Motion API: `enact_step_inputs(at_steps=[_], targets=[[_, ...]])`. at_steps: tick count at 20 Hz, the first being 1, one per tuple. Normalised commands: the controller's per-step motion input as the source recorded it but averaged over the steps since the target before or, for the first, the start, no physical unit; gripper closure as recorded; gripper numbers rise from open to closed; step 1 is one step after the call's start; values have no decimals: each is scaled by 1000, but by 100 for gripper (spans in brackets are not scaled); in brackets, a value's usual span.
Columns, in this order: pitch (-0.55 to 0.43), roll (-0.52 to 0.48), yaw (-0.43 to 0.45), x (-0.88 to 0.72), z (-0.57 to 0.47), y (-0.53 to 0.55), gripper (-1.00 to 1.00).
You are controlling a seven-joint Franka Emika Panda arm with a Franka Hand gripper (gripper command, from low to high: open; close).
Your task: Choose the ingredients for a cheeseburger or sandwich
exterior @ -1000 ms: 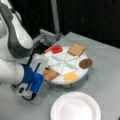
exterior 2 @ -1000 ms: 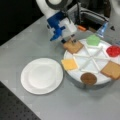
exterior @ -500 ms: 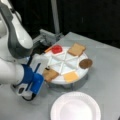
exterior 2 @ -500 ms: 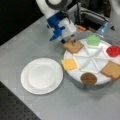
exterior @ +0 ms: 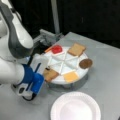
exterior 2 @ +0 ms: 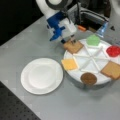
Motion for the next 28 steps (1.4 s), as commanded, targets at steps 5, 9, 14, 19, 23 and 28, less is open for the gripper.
enact_step_inputs(at_steps=[5,9,14,19,23,28], targets=[[-40,61,24,168,-28,-106,100],[-39,56,24,180,-47,-108,100],[-31,60,21,164,-71,-111,100],[-14,52,7,136,-90,-89,100],[-13,28,7,156,-77,-88,100],[22,-28,19,135,31,-112,100]])
